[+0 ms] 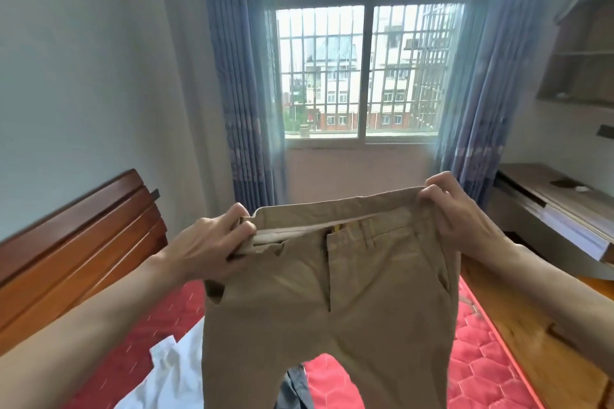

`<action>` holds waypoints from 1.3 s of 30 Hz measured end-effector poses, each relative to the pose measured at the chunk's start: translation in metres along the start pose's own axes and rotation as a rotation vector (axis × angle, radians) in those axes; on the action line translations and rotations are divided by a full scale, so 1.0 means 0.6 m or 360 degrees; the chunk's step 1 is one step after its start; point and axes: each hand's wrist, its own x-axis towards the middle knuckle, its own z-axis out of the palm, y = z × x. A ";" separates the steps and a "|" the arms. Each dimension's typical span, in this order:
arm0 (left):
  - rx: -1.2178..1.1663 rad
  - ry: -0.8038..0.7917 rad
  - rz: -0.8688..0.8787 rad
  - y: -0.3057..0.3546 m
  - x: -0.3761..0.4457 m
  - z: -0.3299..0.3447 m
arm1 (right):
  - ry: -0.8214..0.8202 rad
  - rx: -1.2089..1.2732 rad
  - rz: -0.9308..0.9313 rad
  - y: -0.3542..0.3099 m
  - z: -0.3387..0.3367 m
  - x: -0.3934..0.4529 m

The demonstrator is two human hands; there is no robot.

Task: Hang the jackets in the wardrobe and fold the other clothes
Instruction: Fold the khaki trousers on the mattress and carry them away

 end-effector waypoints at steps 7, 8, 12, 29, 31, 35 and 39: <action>-0.0162 0.0099 -0.0204 0.005 0.003 0.036 | 0.0053 0.0093 0.0131 -0.020 -0.011 -0.043; -0.0231 0.0130 -0.0254 0.008 0.004 0.041 | 0.0081 0.0073 0.0065 -0.021 -0.014 -0.052; -0.0412 0.0226 -0.0413 0.022 0.011 0.053 | 0.0000 0.0070 -0.0095 -0.018 -0.025 -0.076; -0.1096 0.0589 -0.1192 -0.062 0.235 -0.023 | 0.0409 -0.0089 0.0540 -0.026 -0.145 0.191; -0.1157 0.0627 -0.1326 -0.034 0.263 -0.023 | 0.0491 -0.0088 0.0597 -0.052 -0.138 0.202; -0.1214 0.0660 -0.1398 0.028 0.305 -0.019 | 0.0563 0.0115 0.0584 -0.104 -0.108 0.204; -0.1367 0.0670 -0.1475 0.072 0.334 -0.011 | 0.0560 0.0269 0.0619 -0.140 -0.075 0.195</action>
